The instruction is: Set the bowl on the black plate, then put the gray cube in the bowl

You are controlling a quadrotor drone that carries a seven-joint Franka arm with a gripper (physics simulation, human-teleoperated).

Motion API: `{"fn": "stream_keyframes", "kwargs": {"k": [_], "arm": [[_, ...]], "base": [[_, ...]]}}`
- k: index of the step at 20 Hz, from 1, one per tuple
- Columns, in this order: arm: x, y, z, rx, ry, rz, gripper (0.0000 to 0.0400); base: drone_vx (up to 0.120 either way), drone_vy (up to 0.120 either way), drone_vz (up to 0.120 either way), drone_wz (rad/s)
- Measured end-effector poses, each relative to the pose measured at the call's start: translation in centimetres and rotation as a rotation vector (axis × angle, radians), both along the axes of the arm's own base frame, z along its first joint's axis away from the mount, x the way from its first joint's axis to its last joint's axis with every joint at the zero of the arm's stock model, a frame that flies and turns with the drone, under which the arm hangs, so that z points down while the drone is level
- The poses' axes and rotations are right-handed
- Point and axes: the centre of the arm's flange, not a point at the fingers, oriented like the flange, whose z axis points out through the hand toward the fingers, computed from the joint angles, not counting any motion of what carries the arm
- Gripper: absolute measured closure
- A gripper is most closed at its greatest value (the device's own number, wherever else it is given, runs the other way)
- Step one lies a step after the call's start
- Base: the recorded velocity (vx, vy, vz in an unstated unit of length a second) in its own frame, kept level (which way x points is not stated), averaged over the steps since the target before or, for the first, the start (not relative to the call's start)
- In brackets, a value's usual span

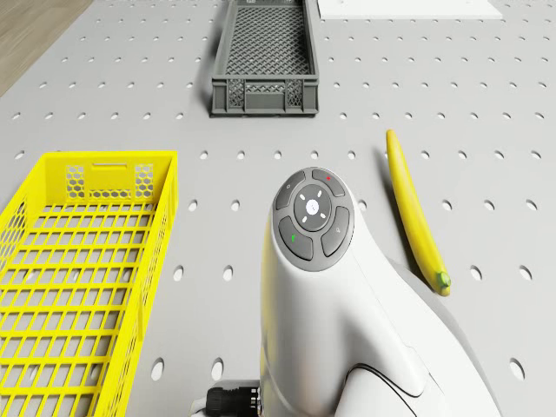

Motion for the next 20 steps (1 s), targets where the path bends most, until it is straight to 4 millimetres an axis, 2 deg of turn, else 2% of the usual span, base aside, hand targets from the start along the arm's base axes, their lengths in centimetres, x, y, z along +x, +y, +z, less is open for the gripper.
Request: {"fn": "stream_keyframes", "kwargs": {"k": [10, 13, 20], "arm": [[0.0, 0.0, 0.0, 0.0, 0.0, 0.0, 0.0], [0.0, 0.0, 0.0, 0.0, 0.0, 0.0, 0.0], [0.0, 0.0, 0.0, 0.0, 0.0, 0.0, 0.0]], "base": [[0.12, 0.0, 0.0, 0.0], [0.12, -0.08, 0.0, 0.0], [0.12, -0.023, 0.0, 0.0]]}}
